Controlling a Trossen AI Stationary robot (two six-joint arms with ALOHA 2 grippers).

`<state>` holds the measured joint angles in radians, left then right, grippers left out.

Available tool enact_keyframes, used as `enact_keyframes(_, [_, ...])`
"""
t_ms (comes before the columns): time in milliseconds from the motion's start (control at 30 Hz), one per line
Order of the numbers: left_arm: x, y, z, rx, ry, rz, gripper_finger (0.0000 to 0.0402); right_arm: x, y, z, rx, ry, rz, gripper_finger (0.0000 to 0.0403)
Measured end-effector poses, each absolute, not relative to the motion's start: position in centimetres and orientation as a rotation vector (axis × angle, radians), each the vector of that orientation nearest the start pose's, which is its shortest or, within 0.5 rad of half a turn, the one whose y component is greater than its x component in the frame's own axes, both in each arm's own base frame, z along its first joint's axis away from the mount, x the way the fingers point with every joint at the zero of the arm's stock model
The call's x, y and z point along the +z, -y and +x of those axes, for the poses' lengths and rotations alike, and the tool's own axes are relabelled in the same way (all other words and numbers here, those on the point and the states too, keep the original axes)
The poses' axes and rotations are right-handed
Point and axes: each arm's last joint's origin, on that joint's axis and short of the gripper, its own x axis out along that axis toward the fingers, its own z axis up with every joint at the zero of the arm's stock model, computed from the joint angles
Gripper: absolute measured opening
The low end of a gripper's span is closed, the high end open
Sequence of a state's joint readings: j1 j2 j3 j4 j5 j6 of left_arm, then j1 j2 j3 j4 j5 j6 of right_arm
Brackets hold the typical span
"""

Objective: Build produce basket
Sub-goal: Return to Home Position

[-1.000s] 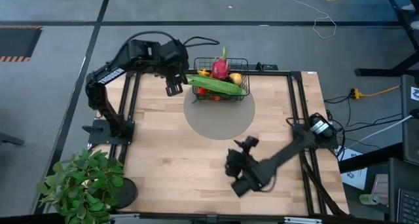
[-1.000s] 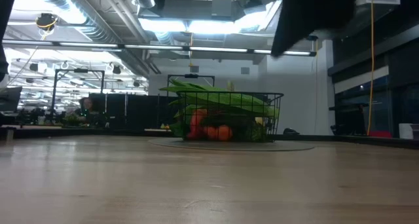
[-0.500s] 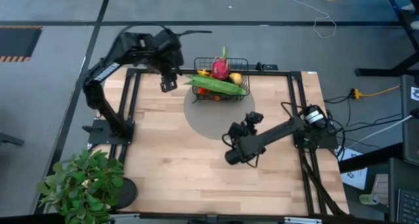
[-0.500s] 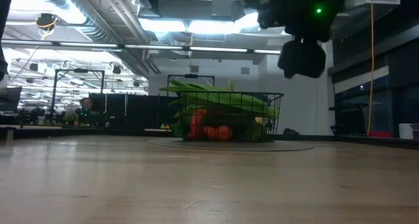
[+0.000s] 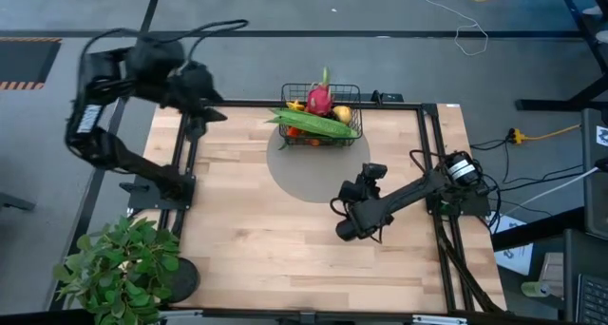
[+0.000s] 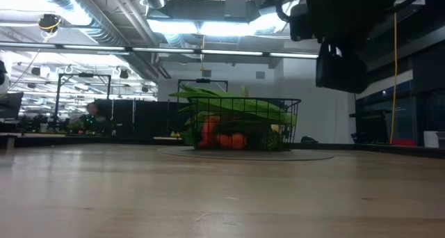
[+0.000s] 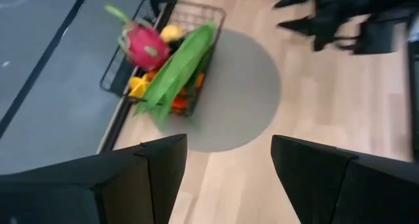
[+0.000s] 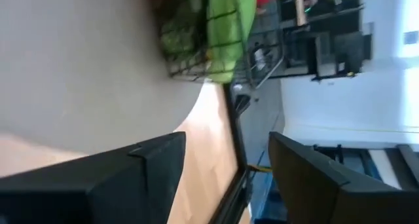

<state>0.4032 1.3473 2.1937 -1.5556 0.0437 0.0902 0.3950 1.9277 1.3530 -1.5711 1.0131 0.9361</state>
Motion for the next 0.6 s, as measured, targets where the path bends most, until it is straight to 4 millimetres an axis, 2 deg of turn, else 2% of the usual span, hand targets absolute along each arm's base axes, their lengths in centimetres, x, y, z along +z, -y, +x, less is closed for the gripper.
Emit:
enact_keyframes(200, [53.5, -3.4, 9.0, 0.312, -0.569, -0.083, 0.0211, 19.7, -9.9, 28.9, -1.004, -1.193, -0.592, 0.0223])
enact_keyframes(333, [53.3, -2.4, 6.6, 0.321, -0.443, -0.087, 0.0211, 20.0, -10.2, 29.0, -1.012, -1.152, -0.577, 0.0223])
enact_keyframes(433, [51.7, -2.2, 6.3, 0.293, -0.383, -0.079, 0.0211, 20.3, -10.3, 29.3, -1.011, -1.141, -0.562, 0.0223])
enact_keyframes(600, [47.4, -2.0, 6.2, 0.23, -0.252, -0.077, 0.0211, 20.9, -10.5, 29.6, -1.004, -1.13, -0.535, 0.0223])
